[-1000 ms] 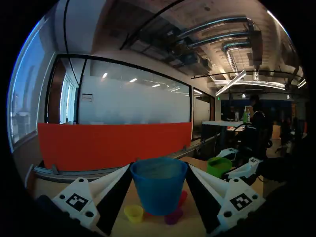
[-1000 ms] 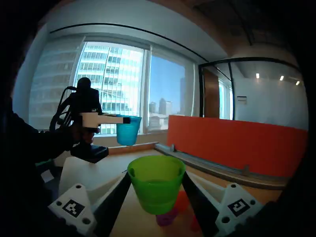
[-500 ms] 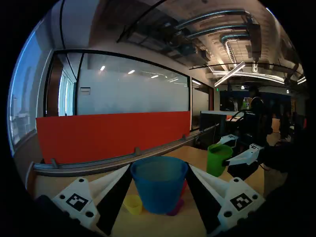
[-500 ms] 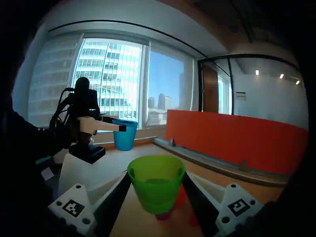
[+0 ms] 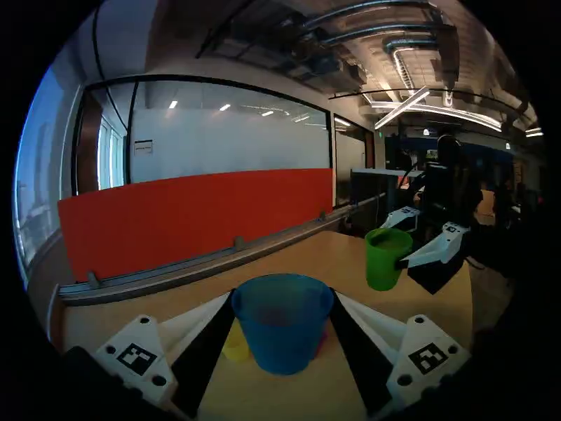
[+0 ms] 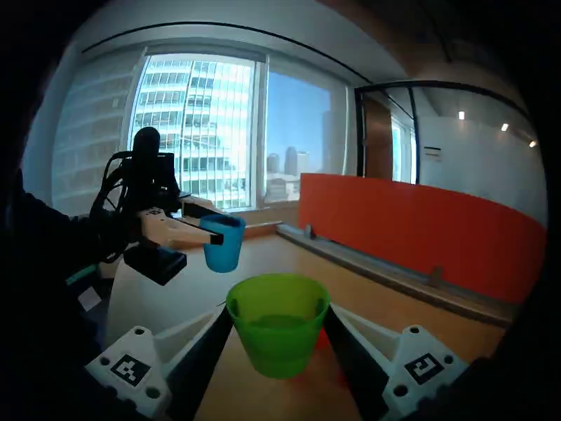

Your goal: Pour water

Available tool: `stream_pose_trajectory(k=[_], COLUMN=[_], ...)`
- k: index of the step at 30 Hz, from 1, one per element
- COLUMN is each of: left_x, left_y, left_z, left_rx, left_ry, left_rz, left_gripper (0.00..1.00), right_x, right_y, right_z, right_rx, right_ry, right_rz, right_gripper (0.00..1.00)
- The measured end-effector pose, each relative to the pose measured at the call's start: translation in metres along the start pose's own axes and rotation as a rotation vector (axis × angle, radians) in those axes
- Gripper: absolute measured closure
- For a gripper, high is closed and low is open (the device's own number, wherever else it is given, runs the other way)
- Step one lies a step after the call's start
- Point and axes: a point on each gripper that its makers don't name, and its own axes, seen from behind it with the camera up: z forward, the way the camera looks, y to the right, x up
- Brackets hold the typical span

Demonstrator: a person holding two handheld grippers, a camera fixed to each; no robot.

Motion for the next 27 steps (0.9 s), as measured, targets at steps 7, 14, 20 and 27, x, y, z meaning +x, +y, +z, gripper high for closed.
stream_pose_trajectory(k=[7,14,20,27], left_x=[-0.025,-0.048,-0.067,-0.091], left_y=[0.004,0.007,0.012,0.020], left_z=[0.006,0.010,0.014,0.018], left_rx=[-0.015,-0.028,-0.042,-0.061], left_ry=[-0.064,-0.122,-0.173,-0.234], left_rz=[0.022,0.043,0.056,0.089], left_gripper=[0.10,0.10,0.10,0.10], right_x=[-0.013,-0.026,-0.039,-0.057], right_y=[-0.001,0.002,0.004,0.009], right_z=[0.001,0.002,0.002,0.003], right_rx=[0.006,0.010,0.018,0.019], right_ry=[-0.047,-0.088,-0.121,-0.166], right_rz=[-0.011,-0.007,-0.003,-0.012], right_gripper=[0.10,0.10,0.10,0.10])
